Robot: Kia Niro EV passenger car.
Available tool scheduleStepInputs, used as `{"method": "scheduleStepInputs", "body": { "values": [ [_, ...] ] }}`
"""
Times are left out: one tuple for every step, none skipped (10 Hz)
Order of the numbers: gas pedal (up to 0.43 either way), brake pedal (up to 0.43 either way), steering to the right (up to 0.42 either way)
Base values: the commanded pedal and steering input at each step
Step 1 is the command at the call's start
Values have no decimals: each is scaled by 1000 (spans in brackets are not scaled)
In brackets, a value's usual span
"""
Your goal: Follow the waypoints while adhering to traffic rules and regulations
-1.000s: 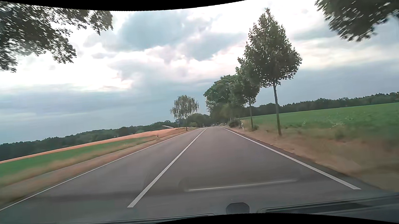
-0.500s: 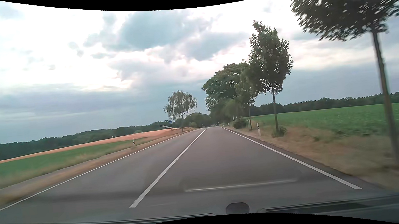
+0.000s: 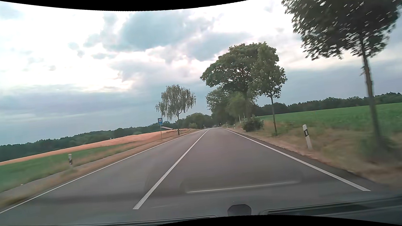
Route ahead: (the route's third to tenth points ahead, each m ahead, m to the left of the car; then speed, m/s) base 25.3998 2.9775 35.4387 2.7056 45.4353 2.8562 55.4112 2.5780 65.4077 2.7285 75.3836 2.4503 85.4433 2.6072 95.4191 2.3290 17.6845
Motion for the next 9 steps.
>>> {"method": "scheduleStepInputs", "body": {
  "values": [
    [138, 0, -2],
    [138, 0, -2],
    [138, 0, -2],
    [138, 0, -1],
    [138, 0, -1],
    [138, 0, -2],
    [138, 0, -1],
    [138, 0, -1],
    [138, 0, -2]
  ]
}}
